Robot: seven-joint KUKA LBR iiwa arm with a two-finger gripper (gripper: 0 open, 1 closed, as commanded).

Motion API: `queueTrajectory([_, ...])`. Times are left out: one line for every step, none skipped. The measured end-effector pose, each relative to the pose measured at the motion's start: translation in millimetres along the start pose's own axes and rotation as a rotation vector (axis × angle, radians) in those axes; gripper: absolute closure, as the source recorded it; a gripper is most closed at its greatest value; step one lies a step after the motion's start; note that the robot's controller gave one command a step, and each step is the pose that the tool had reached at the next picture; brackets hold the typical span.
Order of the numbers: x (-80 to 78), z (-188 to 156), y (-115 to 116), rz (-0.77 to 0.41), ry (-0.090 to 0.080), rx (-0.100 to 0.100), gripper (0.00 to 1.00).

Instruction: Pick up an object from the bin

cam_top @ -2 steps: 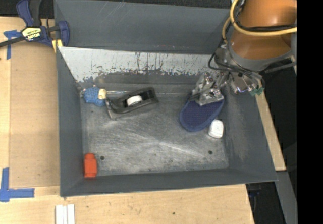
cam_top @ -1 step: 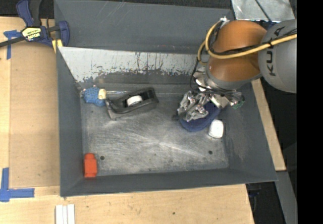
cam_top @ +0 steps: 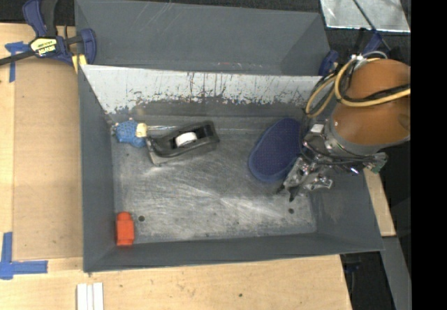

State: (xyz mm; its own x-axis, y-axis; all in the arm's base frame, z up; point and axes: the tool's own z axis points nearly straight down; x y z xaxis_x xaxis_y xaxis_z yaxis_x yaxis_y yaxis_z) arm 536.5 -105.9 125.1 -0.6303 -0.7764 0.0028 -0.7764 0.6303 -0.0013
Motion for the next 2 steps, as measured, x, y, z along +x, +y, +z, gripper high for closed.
queueTrajectory([4.1,-83.9,-8.8,0.068,-0.009,0.009,1.00])
queueTrajectory([41.1,-36.6,-14.6,0.136,-0.002,-0.003,1.00])
